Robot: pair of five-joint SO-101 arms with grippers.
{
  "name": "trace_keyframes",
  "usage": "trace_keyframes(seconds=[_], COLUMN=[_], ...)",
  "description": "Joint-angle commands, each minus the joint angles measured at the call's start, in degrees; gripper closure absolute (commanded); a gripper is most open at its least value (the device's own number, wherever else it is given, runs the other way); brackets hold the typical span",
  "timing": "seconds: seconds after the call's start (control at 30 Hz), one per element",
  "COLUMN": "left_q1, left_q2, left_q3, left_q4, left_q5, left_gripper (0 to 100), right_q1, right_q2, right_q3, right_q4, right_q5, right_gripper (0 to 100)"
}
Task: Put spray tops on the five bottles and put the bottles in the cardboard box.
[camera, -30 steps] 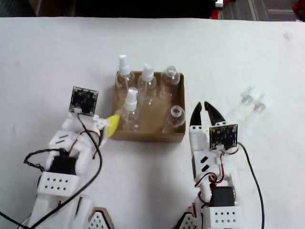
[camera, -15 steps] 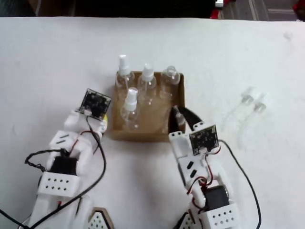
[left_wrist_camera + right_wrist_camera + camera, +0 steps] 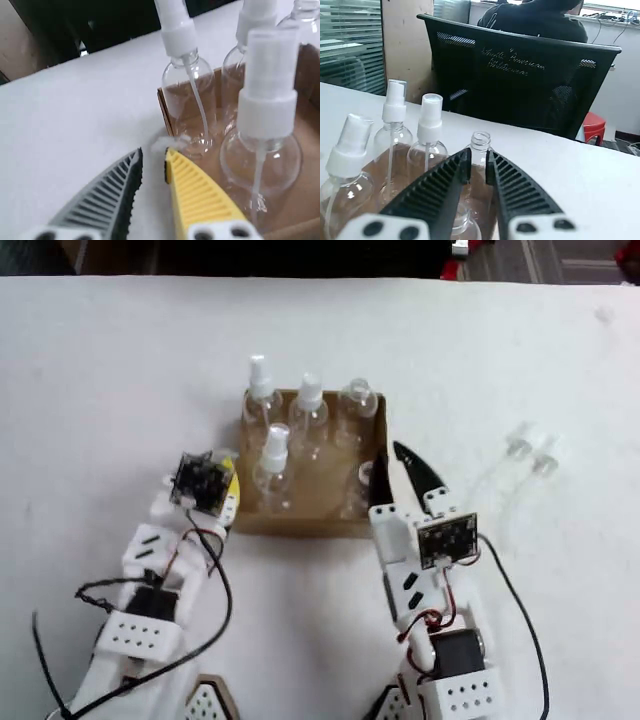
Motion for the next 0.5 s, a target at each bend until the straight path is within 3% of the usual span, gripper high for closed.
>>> trace_keyframes(seconds=[0.0,0.47], left_q1=[0.9,1.1], left_q2=[-1.4,-1.0], left_q3=[4.0,4.7], left_q4=[-16.0,-15.9], left_q5=[0.7,0.8], left_gripper=[93,93], right_q1=[5.1,18.3], right_q2=[-0.4,-0.2], right_q3=[0.4,0.4], right_q4=[-1.8,0.1], right_q5=[0.6,0.6], right_gripper=[95.6,95.5])
